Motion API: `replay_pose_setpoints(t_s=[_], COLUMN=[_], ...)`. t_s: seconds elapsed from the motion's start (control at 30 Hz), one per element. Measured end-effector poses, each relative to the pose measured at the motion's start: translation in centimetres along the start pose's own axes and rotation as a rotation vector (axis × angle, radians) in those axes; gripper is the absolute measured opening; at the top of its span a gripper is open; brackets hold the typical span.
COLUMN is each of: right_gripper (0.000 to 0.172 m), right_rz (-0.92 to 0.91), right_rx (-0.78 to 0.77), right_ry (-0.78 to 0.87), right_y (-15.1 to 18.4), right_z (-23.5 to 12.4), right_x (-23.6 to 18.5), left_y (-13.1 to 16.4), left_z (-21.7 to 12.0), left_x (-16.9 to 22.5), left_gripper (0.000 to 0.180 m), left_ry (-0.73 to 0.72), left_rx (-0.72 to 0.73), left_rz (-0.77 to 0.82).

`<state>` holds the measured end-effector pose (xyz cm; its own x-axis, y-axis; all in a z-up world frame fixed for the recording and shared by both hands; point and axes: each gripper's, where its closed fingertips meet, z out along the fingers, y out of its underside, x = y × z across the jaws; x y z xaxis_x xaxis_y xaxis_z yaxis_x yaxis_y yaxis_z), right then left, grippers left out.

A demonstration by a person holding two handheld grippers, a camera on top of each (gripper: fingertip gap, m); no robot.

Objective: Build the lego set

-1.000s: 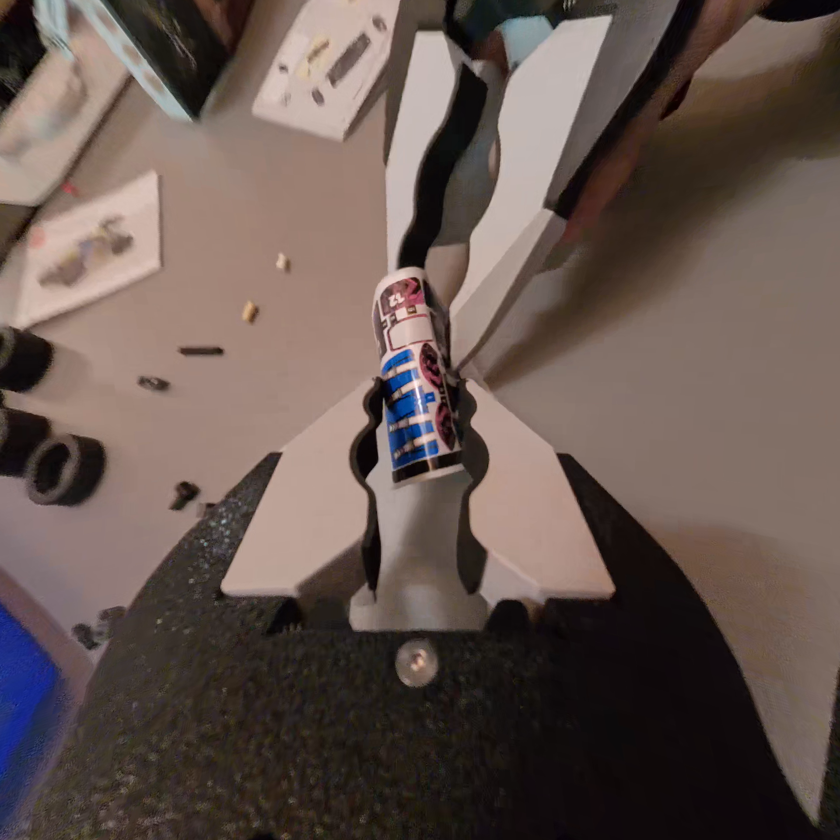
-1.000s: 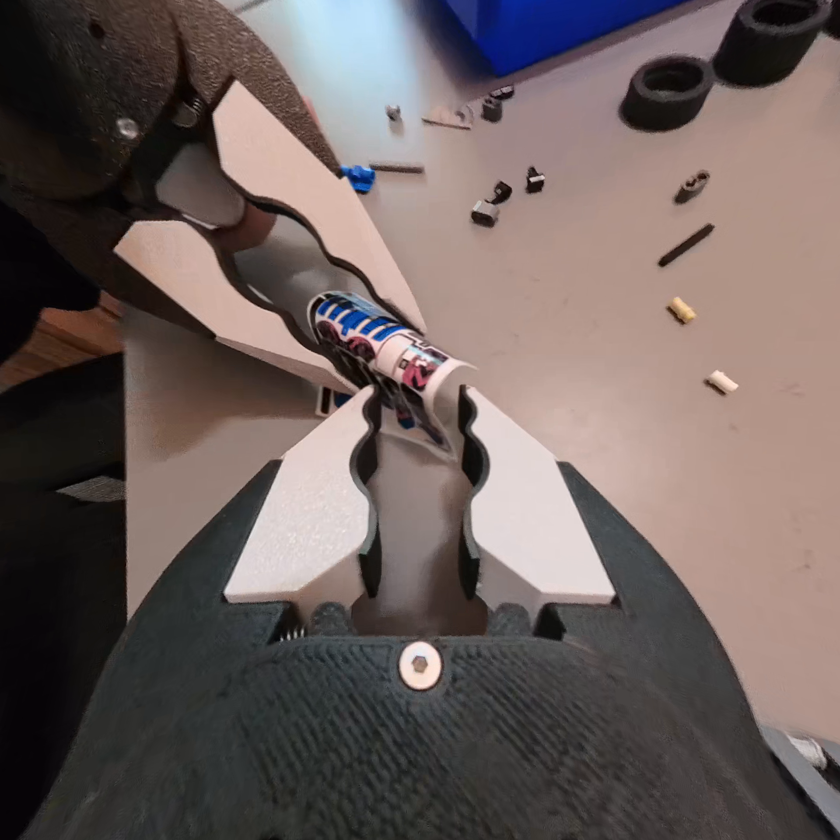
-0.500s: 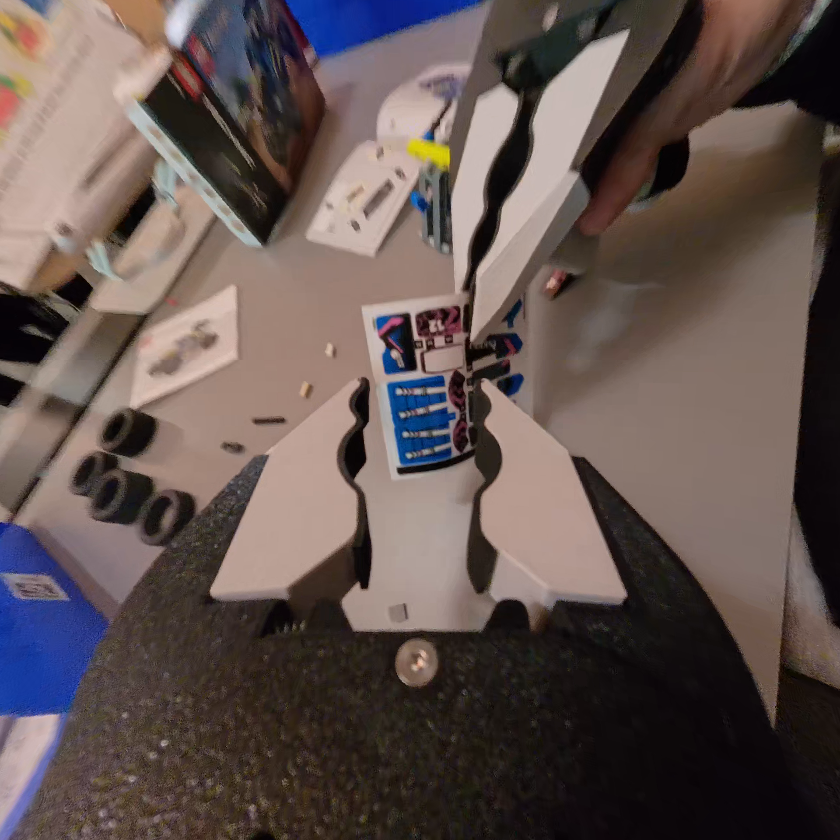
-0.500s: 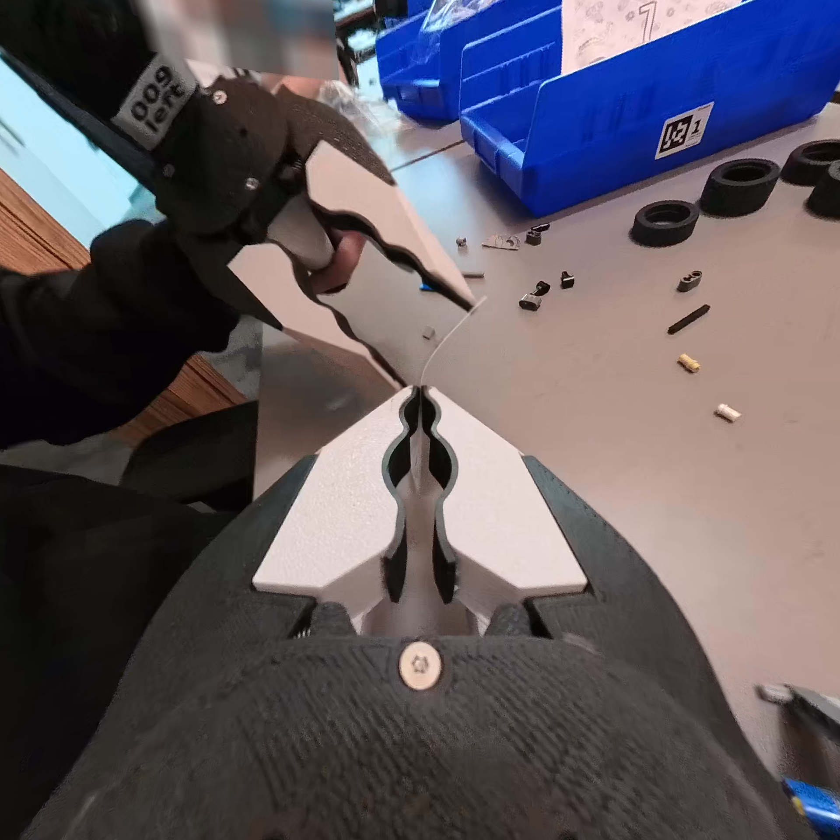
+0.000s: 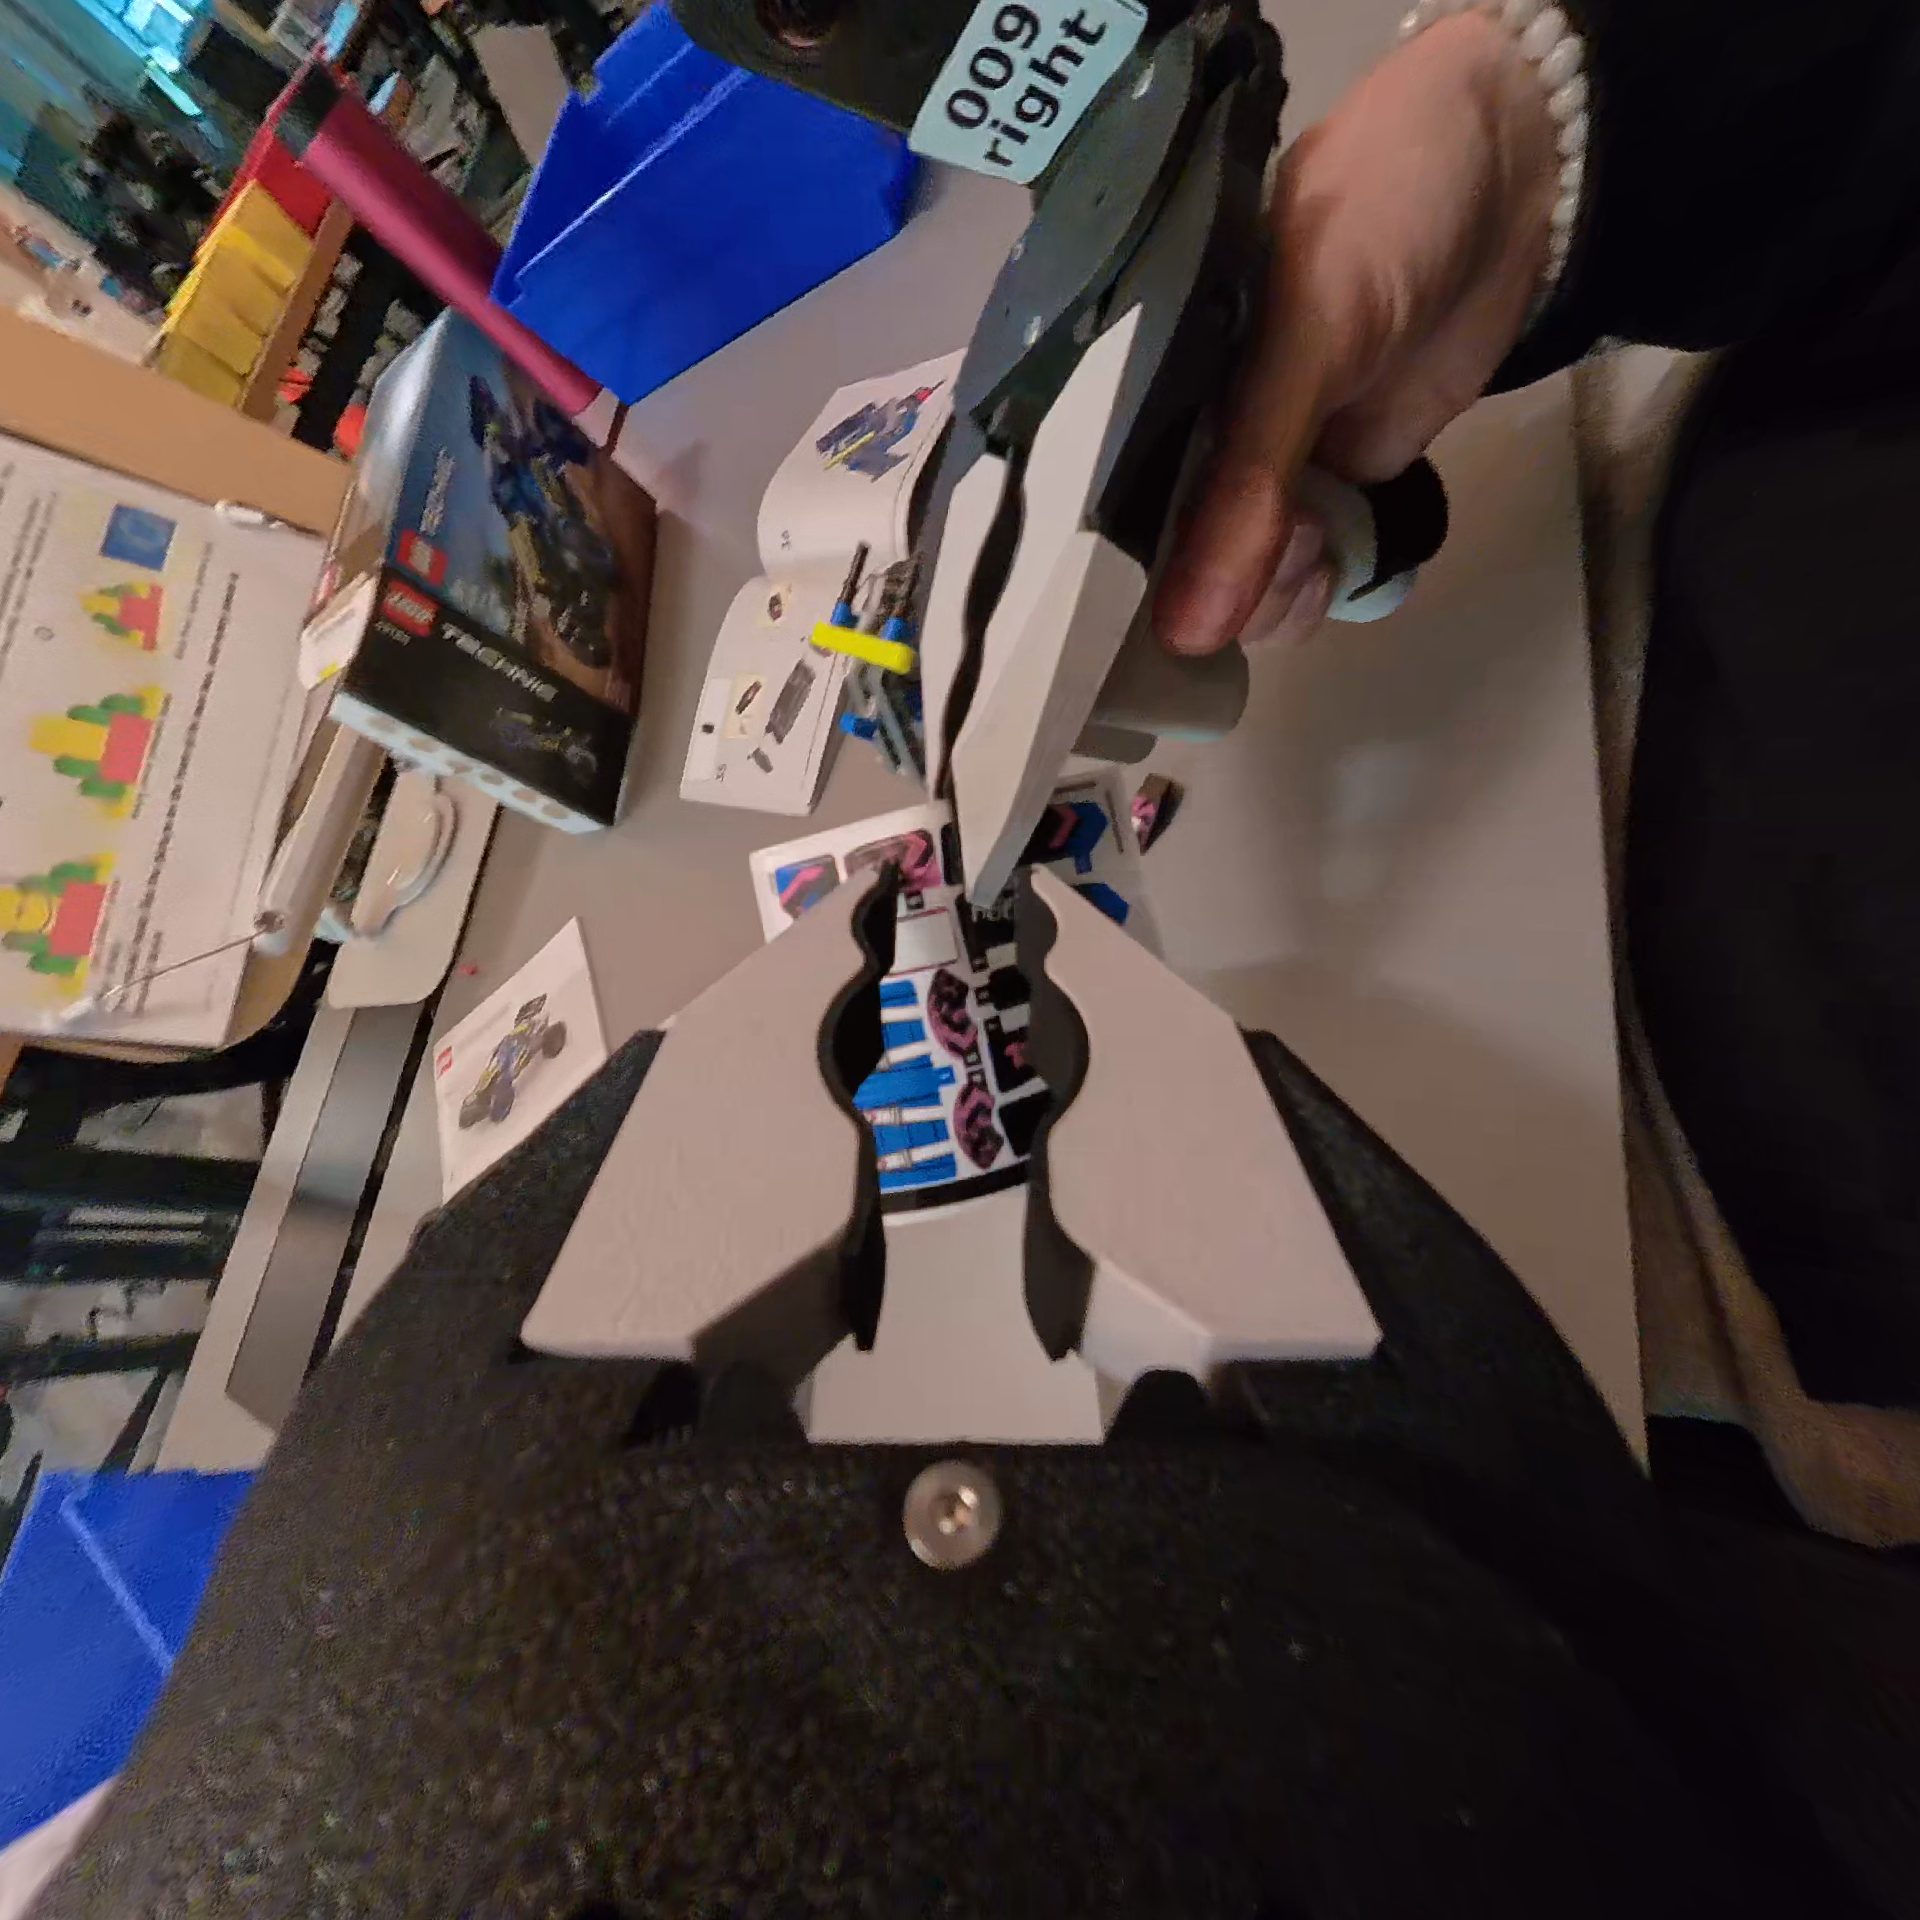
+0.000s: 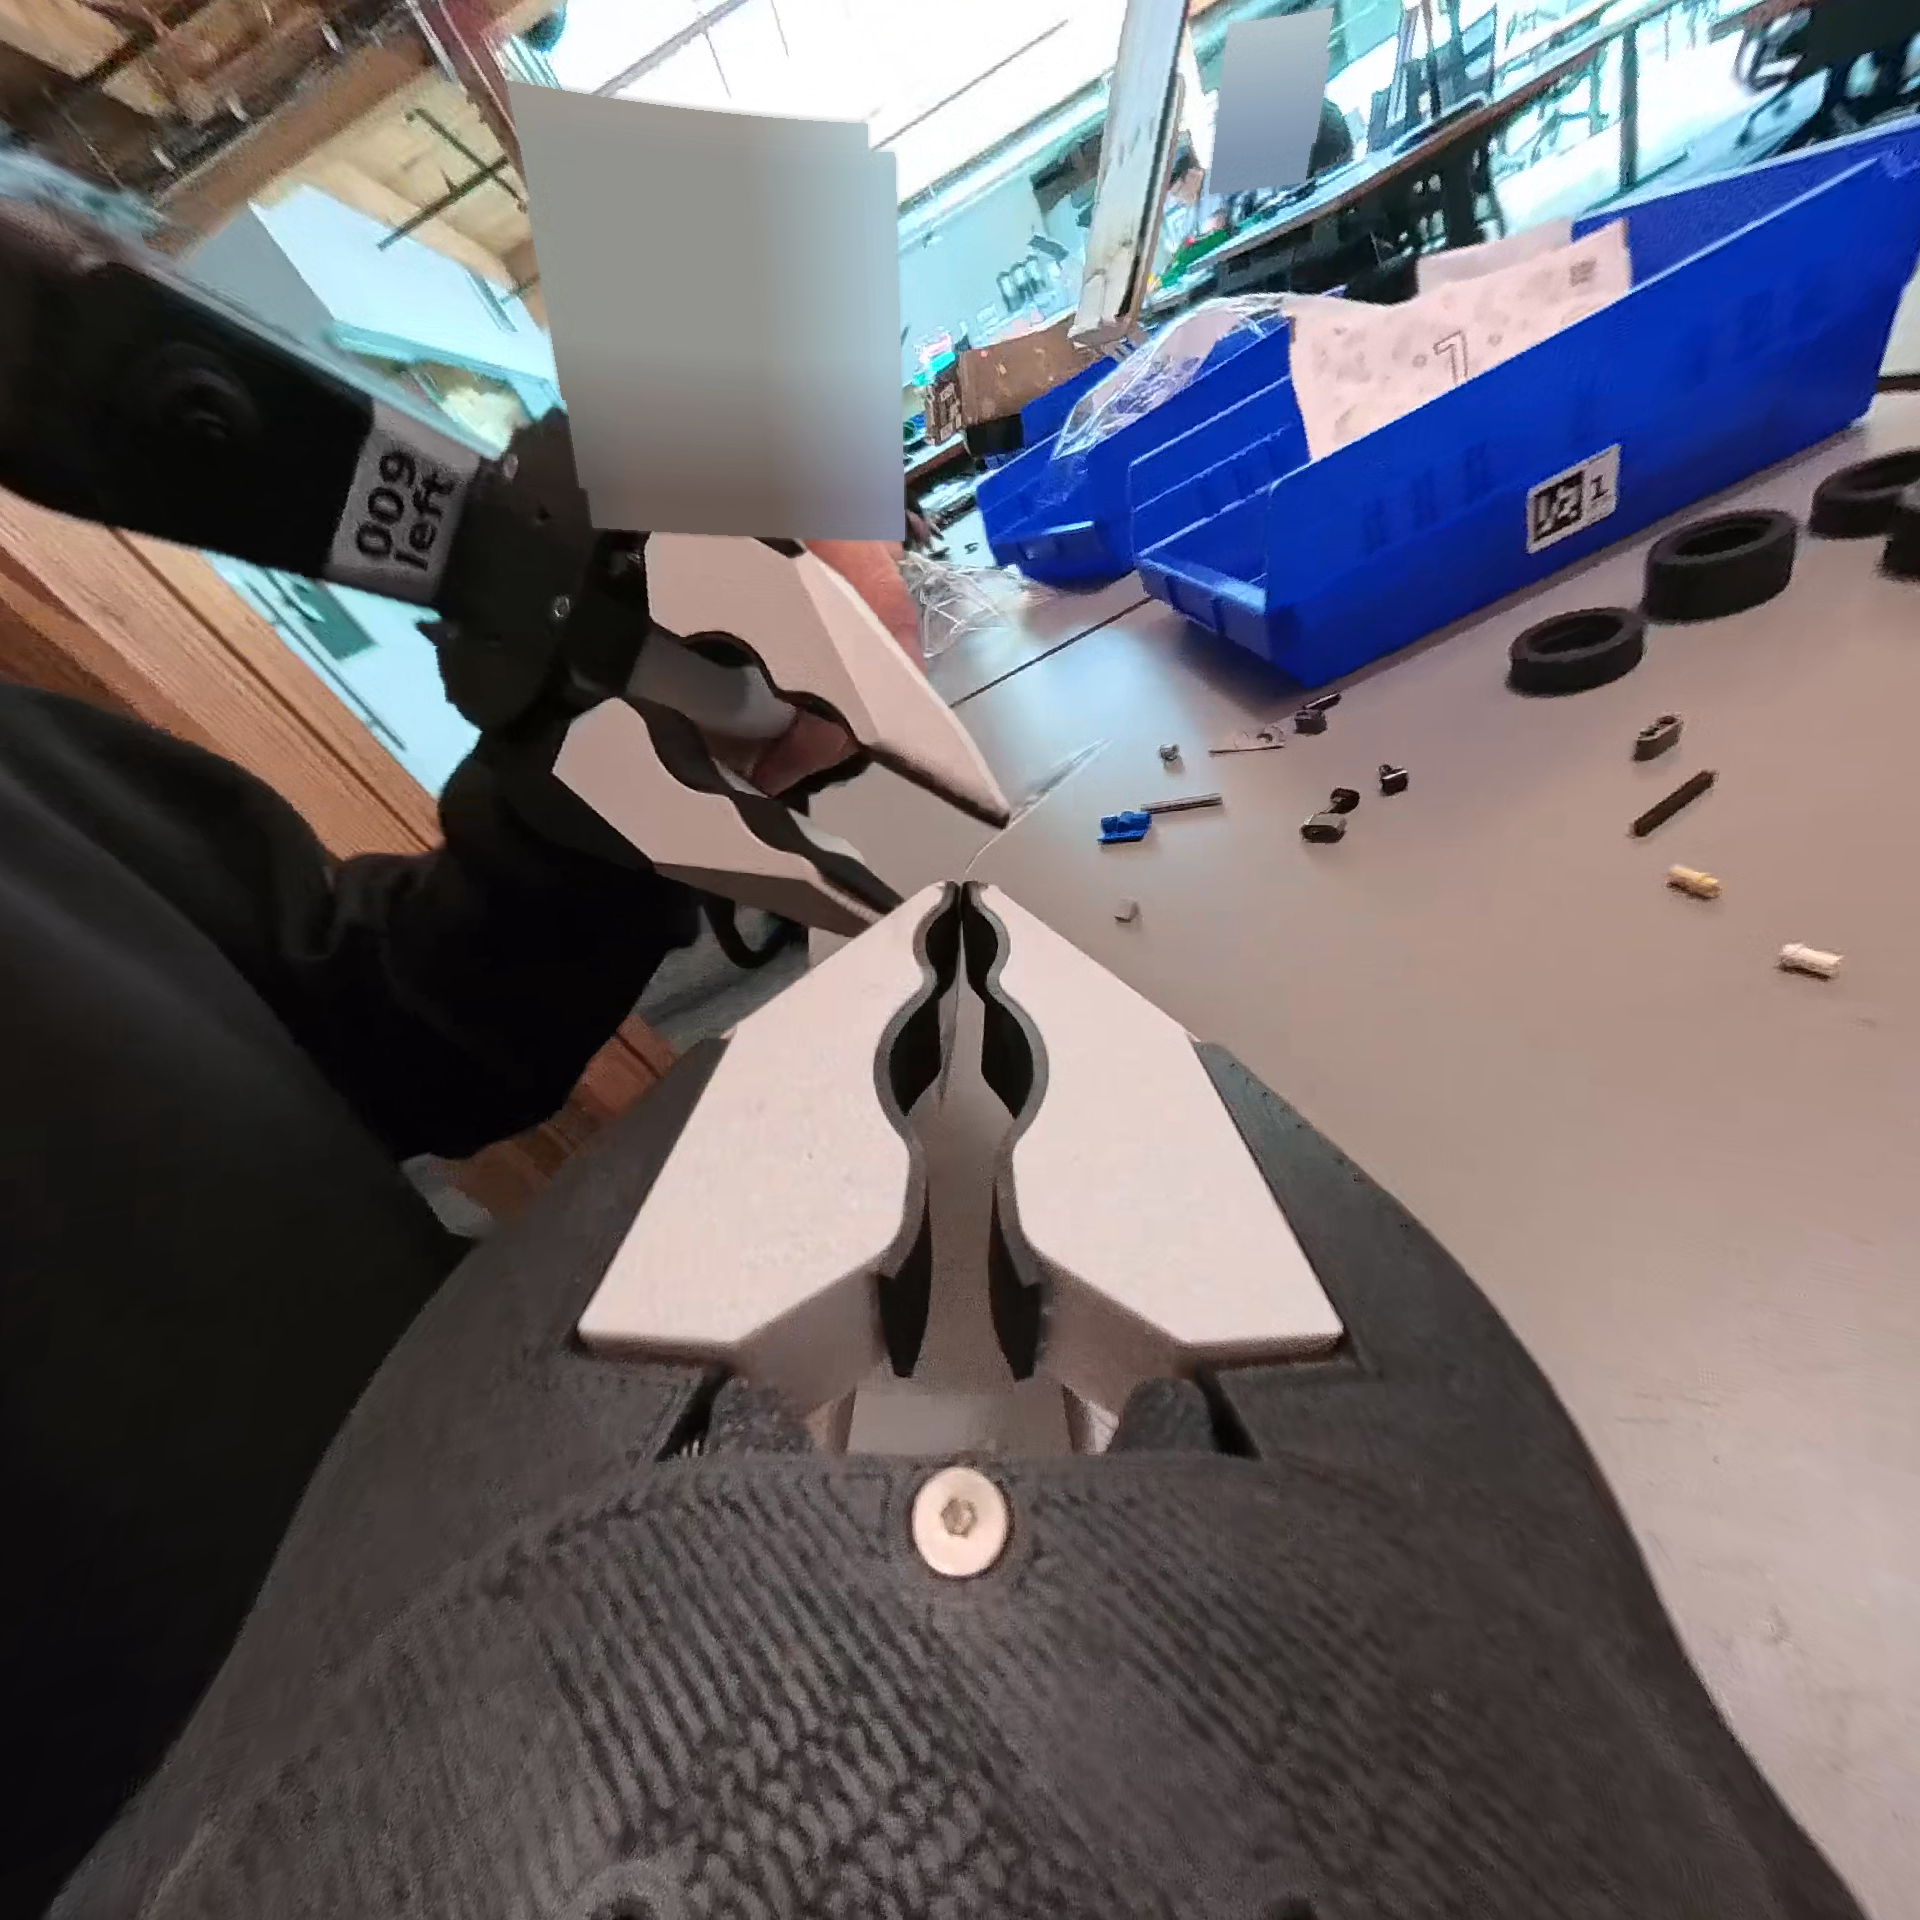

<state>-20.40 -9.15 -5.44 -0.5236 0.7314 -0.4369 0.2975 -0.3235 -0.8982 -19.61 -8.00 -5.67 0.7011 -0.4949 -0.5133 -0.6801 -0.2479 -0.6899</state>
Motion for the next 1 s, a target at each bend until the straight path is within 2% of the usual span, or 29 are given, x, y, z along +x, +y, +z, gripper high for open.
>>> replay_pose_setpoints(t_s=[0.3,0.53,0.7,1.0], right_gripper=[0.000,0.000,0.000,0.000], right_rz=[-0.417,-0.747,-0.803,-0.856], right_rx=[-0.063,-0.115,-0.121,-0.192], right_ry=[0.004,-0.020,0.006,0.026], right_y=[1.2,2.5,2.5,3.6], right_z=[-1.8,-2.0,-2.0,-1.8], right_x=[-1.8,-3.5,-3.4,-2.7], left_y=[-1.6,-2.2,-2.3,-1.2], left_z=[0.4,-0.7,-0.7,-0.2], left_x=[2.7,4.5,4.1,4.7], left_gripper=[0.016,0.011,0.005,0.000], left_ry=[0.253,0.465,0.456,0.454], left_rx=[0.054,0.104,0.105,0.014], left_rz=[0.012,-0.055,-0.066,0.001])
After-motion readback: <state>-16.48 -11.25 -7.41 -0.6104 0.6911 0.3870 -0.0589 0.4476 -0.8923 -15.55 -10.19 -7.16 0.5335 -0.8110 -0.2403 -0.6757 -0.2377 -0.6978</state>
